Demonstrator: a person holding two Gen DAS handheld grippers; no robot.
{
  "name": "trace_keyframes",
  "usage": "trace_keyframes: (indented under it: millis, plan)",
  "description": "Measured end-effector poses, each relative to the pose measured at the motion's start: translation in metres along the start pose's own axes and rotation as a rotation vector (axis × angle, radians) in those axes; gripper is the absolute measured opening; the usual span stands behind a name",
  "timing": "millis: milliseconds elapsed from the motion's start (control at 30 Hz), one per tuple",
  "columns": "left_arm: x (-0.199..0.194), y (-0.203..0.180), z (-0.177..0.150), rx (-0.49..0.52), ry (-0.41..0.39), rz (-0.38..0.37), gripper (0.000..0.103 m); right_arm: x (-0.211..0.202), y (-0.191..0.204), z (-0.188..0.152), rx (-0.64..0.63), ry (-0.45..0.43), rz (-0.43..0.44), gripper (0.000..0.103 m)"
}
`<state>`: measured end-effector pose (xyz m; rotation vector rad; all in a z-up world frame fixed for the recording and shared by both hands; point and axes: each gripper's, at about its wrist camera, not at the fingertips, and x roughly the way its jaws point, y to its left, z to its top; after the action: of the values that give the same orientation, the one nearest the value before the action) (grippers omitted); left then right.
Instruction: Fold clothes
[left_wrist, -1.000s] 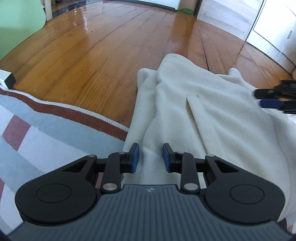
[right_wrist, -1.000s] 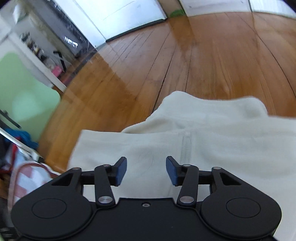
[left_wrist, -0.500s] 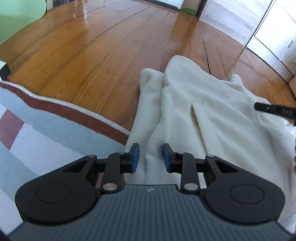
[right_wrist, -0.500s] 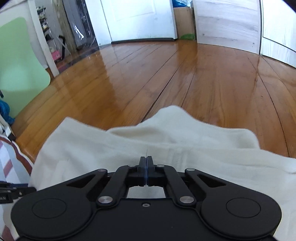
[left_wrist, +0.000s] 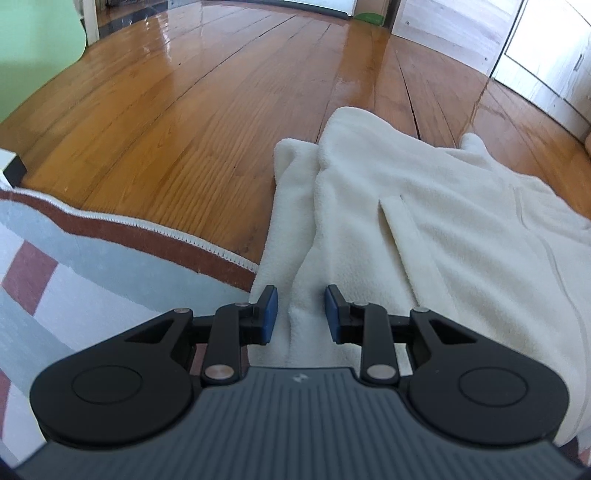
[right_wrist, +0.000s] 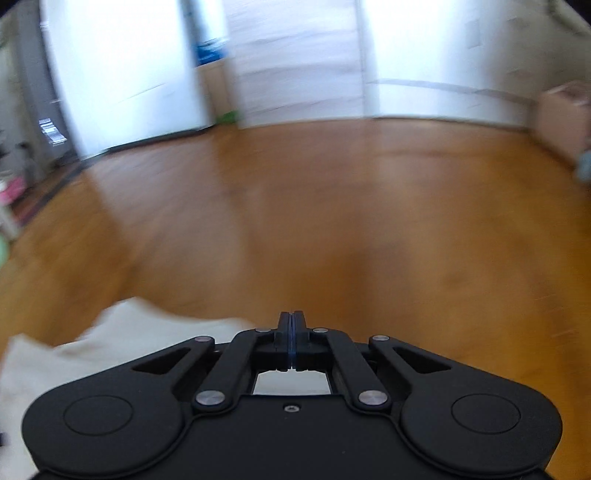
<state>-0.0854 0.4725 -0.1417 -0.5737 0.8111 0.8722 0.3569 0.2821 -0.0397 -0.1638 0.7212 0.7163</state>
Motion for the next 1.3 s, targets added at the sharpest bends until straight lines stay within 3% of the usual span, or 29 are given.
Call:
trace_keyframes:
  millis: [67, 133, 167, 200, 233, 267, 333, 400, 533, 633, 733, 767, 800, 867, 933, 1000, 1033, 1067, 1100, 1167, 1233, 1300]
  plan:
    - [0.0, -0.005, 0.001, 0.043, -0.001, 0.017, 0.028, -0.005, -0.052, 0.006, -0.017, -0.056, -0.209, 0.0]
    - [0.0, -0.009, 0.003, 0.086, -0.002, 0.035, 0.028, -0.008, -0.117, 0.011, 0.072, -0.044, -0.393, 0.012]
    - [-0.001, -0.012, 0.004, 0.099, -0.005, 0.049, 0.028, -0.014, -0.149, 0.014, 0.173, -0.024, -0.44, 0.032]
    - [-0.002, -0.014, 0.005, 0.108, -0.007, 0.059, 0.028, -0.025, -0.178, 0.014, 0.297, -0.016, -0.45, 0.068]
    - [-0.003, -0.016, 0.005, 0.12, -0.013, 0.069, 0.029, -0.038, -0.199, 0.013, 0.405, -0.026, -0.437, 0.08]
    - [-0.004, -0.018, 0.006, 0.132, -0.019, 0.078, 0.03, -0.05, -0.214, 0.011, 0.484, -0.047, -0.413, 0.086]
    - [-0.006, -0.02, 0.006, 0.15, -0.043, 0.101, 0.034, -0.067, -0.231, 0.004, 0.546, -0.055, -0.384, 0.086]
    - [-0.008, -0.019, 0.008, 0.135, -0.052, 0.097, 0.036, -0.073, -0.225, -0.004, 0.48, -0.033, -0.352, 0.086]
    - [-0.005, -0.01, 0.012, 0.013, -0.023, -0.008, 0.042, -0.078, -0.185, -0.031, 0.284, 0.038, -0.121, 0.086]
    - [-0.005, -0.009, 0.014, -0.06, -0.017, -0.024, 0.042, -0.081, -0.152, -0.06, 0.203, 0.062, 0.024, 0.086]
    - [-0.009, -0.017, 0.017, -0.038, -0.034, -0.001, 0.042, -0.075, -0.131, -0.079, 0.209, 0.093, 0.141, 0.084]
    - [-0.012, -0.018, 0.018, -0.039, -0.046, -0.006, 0.042, -0.076, -0.125, -0.085, 0.217, 0.091, 0.189, 0.078]
    - [-0.015, -0.02, 0.017, -0.041, -0.068, -0.029, 0.042, -0.074, -0.121, -0.09, 0.226, 0.098, 0.262, 0.059]
    - [-0.021, -0.024, 0.016, -0.042, -0.12, -0.073, 0.042, -0.069, -0.117, -0.1, 0.259, 0.132, 0.403, 0.039]
    - [-0.024, -0.029, 0.013, -0.032, -0.157, -0.104, 0.042, -0.064, -0.109, -0.108, 0.247, 0.154, 0.366, 0.04]
    - [-0.021, -0.037, 0.011, -0.004, -0.138, -0.132, 0.042, -0.059, -0.099, -0.114, 0.186, 0.16, 0.213, 0.054]
    - [-0.019, -0.04, 0.01, 0.01, -0.122, -0.141, 0.042, -0.054, -0.095, -0.116, 0.17, 0.169, 0.168, 0.055]
    - [-0.017, -0.043, 0.008, 0.023, -0.106, -0.151, 0.042, -0.052, -0.094, -0.118, 0.168, 0.165, 0.185, 0.054]
    - [-0.015, -0.046, 0.008, 0.039, -0.089, -0.142, 0.042, -0.053, -0.092, -0.118, 0.173, 0.148, 0.237, 0.002]
    - [-0.01, -0.049, 0.006, 0.059, -0.051, -0.048, 0.039, -0.058, -0.09, -0.117, 0.165, 0.107, 0.292, 0.003]
    - [-0.008, -0.042, 0.001, 0.039, -0.035, 0.067, 0.039, -0.072, -0.089, -0.112, 0.105, 0.045, 0.207, 0.003]
    - [-0.005, -0.034, -0.004, 0.056, -0.039, 0.071, 0.04, -0.077, -0.089, -0.11, 0.053, 0.026, 0.124, 0.003]
